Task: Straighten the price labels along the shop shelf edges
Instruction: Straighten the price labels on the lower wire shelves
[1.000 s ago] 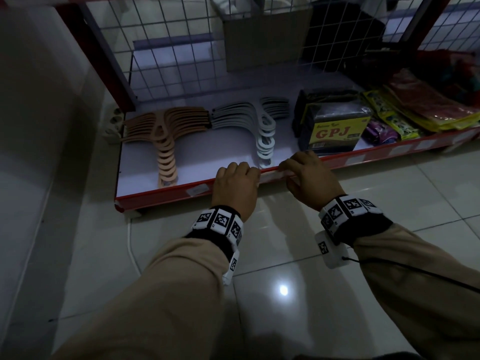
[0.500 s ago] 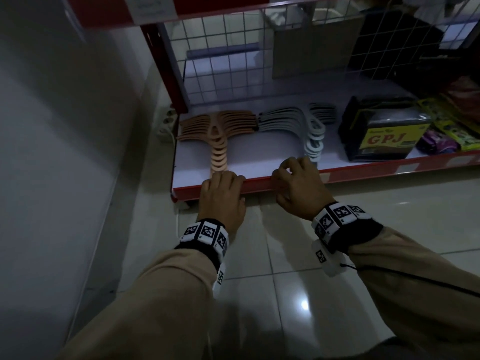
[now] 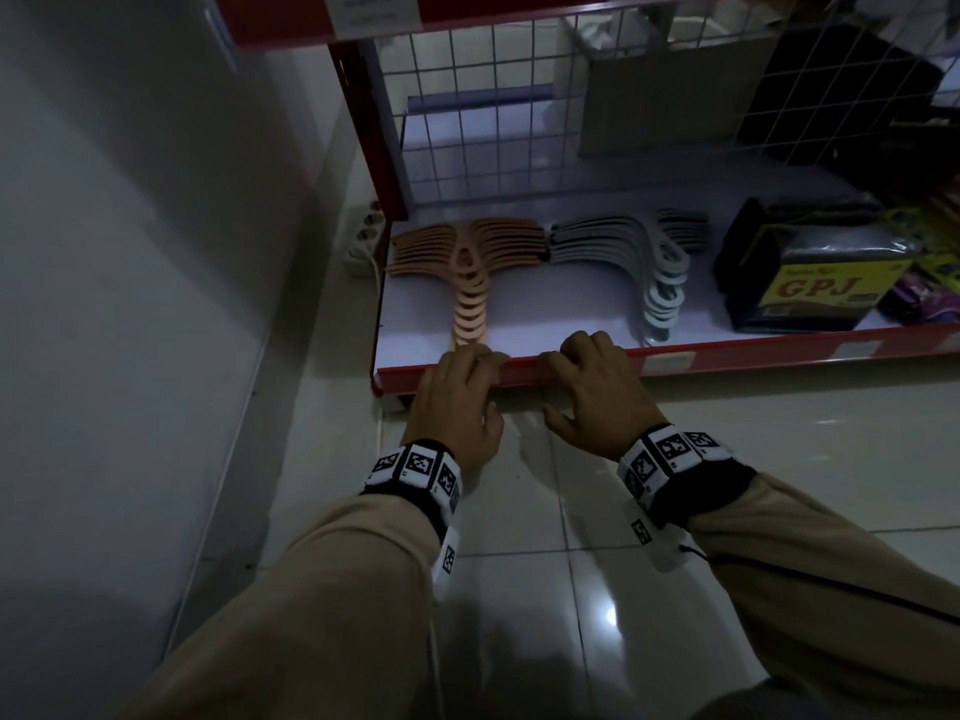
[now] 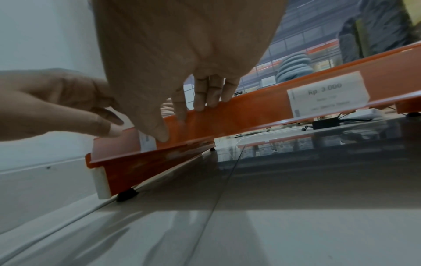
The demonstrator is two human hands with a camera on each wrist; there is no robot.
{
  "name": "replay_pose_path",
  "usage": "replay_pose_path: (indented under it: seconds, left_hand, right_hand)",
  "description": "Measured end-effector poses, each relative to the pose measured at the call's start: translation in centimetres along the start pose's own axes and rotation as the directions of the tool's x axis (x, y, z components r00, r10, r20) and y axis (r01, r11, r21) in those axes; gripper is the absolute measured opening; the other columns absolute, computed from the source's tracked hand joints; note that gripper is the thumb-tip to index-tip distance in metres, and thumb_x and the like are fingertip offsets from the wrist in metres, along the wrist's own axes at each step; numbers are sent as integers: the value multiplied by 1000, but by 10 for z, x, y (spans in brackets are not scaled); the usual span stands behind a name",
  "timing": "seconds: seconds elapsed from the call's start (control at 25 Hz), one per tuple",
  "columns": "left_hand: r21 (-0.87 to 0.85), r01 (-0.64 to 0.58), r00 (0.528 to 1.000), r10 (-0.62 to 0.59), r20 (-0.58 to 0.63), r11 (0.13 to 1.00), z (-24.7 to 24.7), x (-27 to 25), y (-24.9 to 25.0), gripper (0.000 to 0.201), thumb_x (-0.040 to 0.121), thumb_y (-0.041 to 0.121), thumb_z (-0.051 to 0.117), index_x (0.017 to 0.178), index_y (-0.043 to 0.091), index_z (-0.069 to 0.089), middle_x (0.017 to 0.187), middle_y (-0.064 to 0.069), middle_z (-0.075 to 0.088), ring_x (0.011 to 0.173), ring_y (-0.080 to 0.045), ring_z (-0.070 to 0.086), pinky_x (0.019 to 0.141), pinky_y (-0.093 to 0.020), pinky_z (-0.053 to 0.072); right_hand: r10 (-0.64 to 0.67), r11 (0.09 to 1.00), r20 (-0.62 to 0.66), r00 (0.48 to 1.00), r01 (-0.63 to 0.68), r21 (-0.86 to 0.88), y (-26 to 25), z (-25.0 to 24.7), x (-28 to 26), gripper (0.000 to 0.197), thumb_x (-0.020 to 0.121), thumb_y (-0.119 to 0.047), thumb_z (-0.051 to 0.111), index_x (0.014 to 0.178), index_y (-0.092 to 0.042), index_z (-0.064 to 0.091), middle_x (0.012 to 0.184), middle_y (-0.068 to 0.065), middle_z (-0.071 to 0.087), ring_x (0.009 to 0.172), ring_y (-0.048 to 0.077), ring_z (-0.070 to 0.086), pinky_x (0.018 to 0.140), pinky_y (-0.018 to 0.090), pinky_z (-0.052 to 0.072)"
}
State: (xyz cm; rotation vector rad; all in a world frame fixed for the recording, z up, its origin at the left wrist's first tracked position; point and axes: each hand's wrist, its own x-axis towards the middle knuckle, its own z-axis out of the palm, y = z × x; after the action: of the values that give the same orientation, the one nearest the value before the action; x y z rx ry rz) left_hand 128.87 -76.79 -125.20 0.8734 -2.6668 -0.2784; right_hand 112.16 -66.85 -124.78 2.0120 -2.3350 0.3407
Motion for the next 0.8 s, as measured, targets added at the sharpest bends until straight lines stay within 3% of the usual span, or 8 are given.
replay_pose_path:
  seconds: [0.12, 0.2, 0.4, 0.56, 0.68, 0.8]
  left_hand:
    - [-28, 180, 978, -182, -105, 983, -3, -1, -4, 60, 69, 12, 65, 128, 14, 49, 131, -9, 45, 120, -27, 38, 100, -41, 34]
    - [10, 251, 963, -249, -99, 968, -5, -4, -10, 57, 70, 12, 64, 126, 12, 51, 129, -10, 46, 119, -30, 40, 102, -43, 33]
    - [111, 145, 989, -148, 19, 983, -5, -20, -16, 58, 76, 13, 65, 132, 15, 51, 133, -6, 47, 121, -27, 43, 103, -37, 35]
    - [188, 179, 977, -197, 79, 966, -8, -21, -9, 52, 79, 19, 61, 130, 18, 49, 129, -4, 48, 118, -25, 43, 100, -39, 38]
    - [123, 213, 971, -224, 79, 969, -8, -21, -6, 50, 81, 20, 60, 130, 17, 49, 128, -4, 48, 118, -24, 42, 101, -38, 38]
    - [62, 222, 970, -227, 83, 973, -8, -21, -7, 51, 82, 18, 61, 131, 17, 48, 129, -4, 47, 117, -22, 43, 99, -33, 37]
  right_hand:
    - [-25, 1000, 12, 1000, 25, 9, -2, 1, 5, 46, 73, -30, 66, 111, -5, 57, 105, 15, 54, 92, 33, 49, 77, 41, 44]
    - [-41, 999, 2, 999, 41, 21, -4, 2, 8, 44, 74, -28, 66, 111, -6, 58, 105, 15, 55, 92, 33, 49, 76, 39, 43]
    - [-27, 995, -49, 998, 31, 98, -10, 7, 15, 30, 80, -26, 63, 104, -8, 60, 98, 12, 58, 88, 29, 50, 75, 37, 40]
    - [44, 991, -73, 996, -35, 131, -14, 6, 29, 29, 84, -34, 62, 103, -13, 60, 94, 11, 59, 90, 29, 52, 74, 37, 41]
    - [66, 968, -65, 996, -48, 247, -15, 6, 40, 32, 84, -32, 66, 113, -19, 64, 107, 11, 58, 102, 31, 51, 81, 40, 42]
    - [92, 932, -59, 994, -65, 355, -18, 12, 49, 22, 82, -25, 70, 103, -21, 71, 110, 7, 59, 105, 29, 50, 85, 41, 42]
